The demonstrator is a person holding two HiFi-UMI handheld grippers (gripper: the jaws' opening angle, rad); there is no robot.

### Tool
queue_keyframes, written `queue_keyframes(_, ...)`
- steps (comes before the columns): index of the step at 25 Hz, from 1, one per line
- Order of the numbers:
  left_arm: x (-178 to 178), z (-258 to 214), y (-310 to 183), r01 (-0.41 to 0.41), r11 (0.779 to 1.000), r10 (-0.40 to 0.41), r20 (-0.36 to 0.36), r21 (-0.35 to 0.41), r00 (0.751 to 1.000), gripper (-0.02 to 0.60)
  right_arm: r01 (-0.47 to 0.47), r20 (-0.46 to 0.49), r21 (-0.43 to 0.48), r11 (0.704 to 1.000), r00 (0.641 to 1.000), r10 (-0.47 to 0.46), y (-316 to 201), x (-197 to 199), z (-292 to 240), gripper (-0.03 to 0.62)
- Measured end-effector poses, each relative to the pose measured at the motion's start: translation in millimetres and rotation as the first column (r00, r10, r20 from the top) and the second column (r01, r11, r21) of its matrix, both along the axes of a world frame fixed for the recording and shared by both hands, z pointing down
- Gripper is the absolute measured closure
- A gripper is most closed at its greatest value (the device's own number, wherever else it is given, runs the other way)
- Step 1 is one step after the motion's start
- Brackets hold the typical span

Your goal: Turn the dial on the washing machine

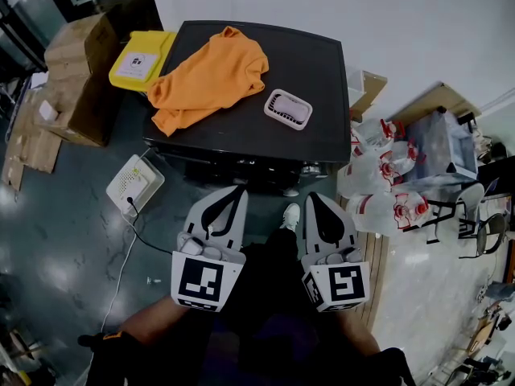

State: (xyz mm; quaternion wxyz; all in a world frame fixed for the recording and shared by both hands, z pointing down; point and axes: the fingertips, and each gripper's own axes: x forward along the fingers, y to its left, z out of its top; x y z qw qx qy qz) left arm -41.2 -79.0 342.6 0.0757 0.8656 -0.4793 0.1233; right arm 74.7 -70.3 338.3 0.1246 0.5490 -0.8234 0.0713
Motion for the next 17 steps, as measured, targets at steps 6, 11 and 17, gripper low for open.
queue_keyframes(6, -0.1, 3.8, -2.4, -0.007, 1.0, 0.007, -0.007, -0.022, 1.0, 0.571, -0.009, -0.003, -0.011, 1.0, 1.0, 0.009, -2.9, -0.5, 2.2, 0.58)
queue_keyframes(11, -2.3, 5.6, -4.0, -0.009, 1.0, 0.008, -0.01, -0.025, 1.0, 0.572, -0.022, 0.009, -0.011, 1.0, 1.0, 0.022, -5.8, -2.9, 3.5, 0.58)
queue_keyframes(17, -1.9, -3.6, -8.7, -0.026, 0.999, 0.027, -0.008, 0.043, 1.0, 0.571, -0.027, 0.01, -0.004, 1.0, 1.0, 0.027, -7.5, -5.4, -0.3, 0.58)
